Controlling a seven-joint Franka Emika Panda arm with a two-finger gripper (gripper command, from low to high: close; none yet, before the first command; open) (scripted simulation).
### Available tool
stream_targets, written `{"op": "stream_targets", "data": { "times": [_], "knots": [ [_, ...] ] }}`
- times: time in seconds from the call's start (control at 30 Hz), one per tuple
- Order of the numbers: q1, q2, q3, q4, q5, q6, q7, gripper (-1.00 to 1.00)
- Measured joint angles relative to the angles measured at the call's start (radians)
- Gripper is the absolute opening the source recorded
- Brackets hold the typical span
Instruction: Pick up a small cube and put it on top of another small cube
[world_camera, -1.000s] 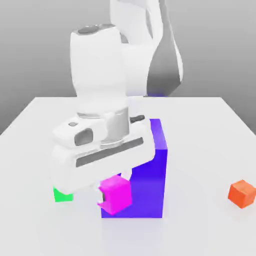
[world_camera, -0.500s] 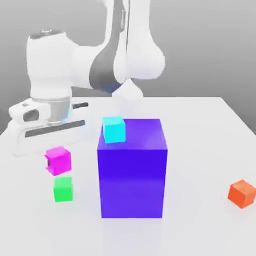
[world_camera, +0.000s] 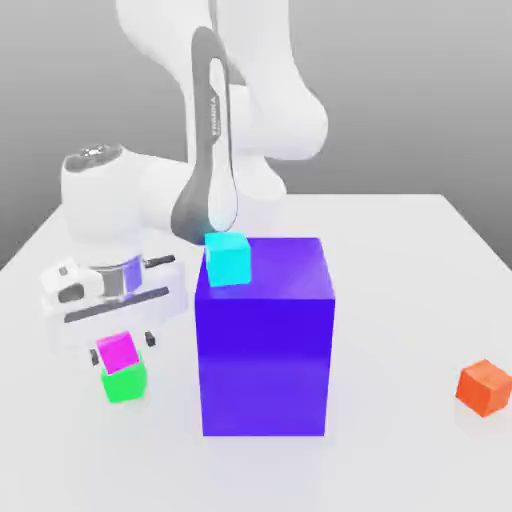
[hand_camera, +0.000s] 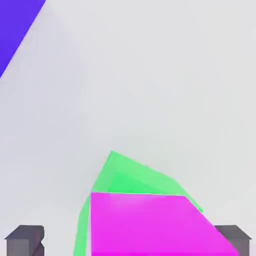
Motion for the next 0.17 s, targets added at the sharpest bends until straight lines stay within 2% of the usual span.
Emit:
{"op": "stream_targets", "data": {
  "times": [0.07,0.17],
  "knots": [
    [-0.001,-0.003,0.0,0.0,0.0,-0.002,0.0,1.0],
    [-0.004,-0.085,-0.002,-0.002,-0.009,-0.081,0.006,1.0]
  ]
}}
